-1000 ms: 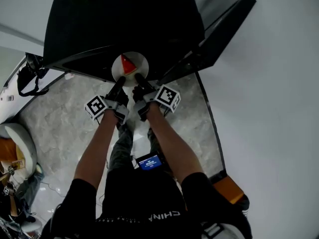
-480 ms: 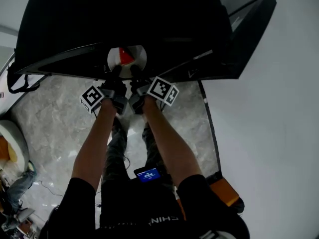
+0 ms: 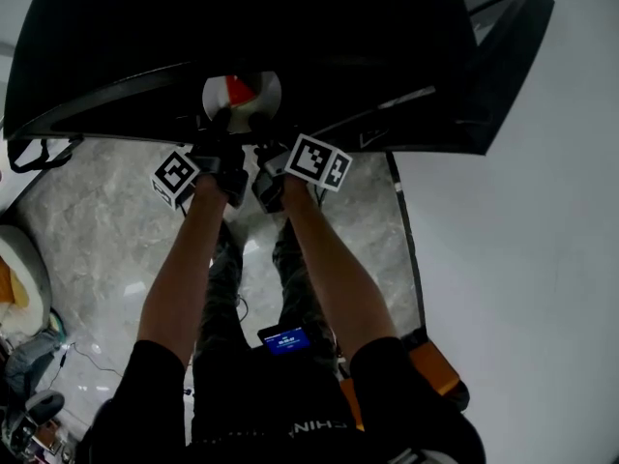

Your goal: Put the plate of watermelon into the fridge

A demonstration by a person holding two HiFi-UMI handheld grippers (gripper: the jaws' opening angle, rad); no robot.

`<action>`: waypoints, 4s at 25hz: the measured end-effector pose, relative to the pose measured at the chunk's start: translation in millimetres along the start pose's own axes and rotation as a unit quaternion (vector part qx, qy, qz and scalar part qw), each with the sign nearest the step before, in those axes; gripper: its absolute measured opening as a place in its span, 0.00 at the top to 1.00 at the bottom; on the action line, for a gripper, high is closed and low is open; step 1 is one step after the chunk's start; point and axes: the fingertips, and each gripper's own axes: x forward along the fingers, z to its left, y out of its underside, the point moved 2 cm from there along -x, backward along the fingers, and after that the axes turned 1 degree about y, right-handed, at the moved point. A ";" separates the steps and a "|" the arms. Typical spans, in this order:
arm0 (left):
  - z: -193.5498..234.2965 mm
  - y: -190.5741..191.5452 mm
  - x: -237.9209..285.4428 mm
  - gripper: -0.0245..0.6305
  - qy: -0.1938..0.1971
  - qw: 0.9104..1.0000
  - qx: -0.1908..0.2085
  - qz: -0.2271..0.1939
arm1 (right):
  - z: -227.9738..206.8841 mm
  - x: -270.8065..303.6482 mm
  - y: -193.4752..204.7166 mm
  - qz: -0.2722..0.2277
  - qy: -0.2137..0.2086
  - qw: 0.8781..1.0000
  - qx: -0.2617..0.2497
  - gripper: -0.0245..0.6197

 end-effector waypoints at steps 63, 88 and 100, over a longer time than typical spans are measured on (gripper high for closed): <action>-21.1 13.6 39.3 0.90 -0.099 0.836 0.493 0.218 | 15.2 35.7 -36.5 0.088 0.183 0.891 -0.405 0.90; -219.3 53.4 -131.8 0.92 0.145 0.867 0.438 0.189 | 178.4 -154.3 -6.4 0.023 0.054 0.951 -0.303 0.90; -178.7 95.9 -165.1 0.92 0.038 0.887 0.413 0.204 | 145.0 -196.6 4.5 0.073 0.092 0.933 -0.341 0.92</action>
